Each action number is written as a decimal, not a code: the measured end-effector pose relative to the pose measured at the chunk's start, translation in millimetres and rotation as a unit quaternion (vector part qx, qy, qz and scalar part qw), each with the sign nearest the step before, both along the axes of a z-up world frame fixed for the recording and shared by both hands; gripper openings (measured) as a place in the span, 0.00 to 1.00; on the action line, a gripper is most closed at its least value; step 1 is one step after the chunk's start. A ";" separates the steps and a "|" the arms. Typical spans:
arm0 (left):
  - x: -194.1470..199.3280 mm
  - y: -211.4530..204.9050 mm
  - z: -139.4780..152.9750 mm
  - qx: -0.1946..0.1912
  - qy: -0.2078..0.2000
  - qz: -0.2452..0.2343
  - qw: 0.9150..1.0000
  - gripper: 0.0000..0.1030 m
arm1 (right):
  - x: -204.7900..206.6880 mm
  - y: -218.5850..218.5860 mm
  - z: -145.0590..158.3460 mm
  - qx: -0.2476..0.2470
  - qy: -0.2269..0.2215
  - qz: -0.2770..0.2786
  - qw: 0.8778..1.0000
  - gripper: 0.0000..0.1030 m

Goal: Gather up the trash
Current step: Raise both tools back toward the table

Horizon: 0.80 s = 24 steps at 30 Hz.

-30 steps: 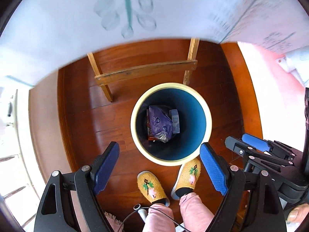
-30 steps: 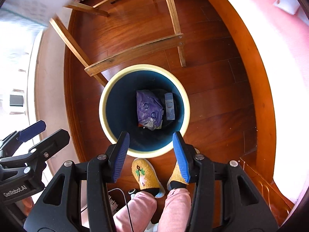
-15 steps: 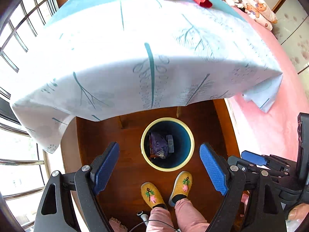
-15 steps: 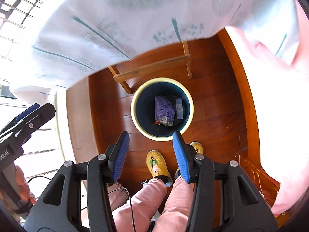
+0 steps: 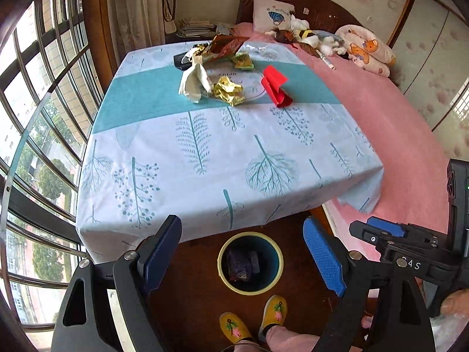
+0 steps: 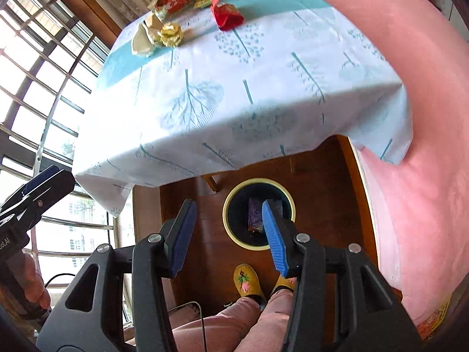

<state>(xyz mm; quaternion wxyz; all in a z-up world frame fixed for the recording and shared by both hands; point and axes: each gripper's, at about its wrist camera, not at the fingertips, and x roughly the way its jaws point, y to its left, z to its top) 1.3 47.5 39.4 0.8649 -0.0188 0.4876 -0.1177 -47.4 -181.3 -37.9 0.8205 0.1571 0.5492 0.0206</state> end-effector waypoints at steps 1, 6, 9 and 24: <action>3.5 3.0 7.2 -0.006 -0.007 0.002 1.000 0.84 | 4.8 0.6 12.4 -0.003 -0.011 -0.001 1.000 0.42; 17.0 13.9 39.6 -0.022 -0.051 0.004 0.998 0.84 | 24.4 0.0 58.2 -0.020 -0.064 -0.010 0.998 0.42; 21.1 20.5 54.1 -0.023 -0.075 0.002 0.997 0.84 | 36.5 3.1 76.0 -0.030 -0.087 -0.013 0.996 0.42; 49.8 23.5 43.0 0.022 -0.076 0.009 0.997 0.85 | 95.7 18.5 102.4 -0.072 -0.119 0.016 0.990 0.42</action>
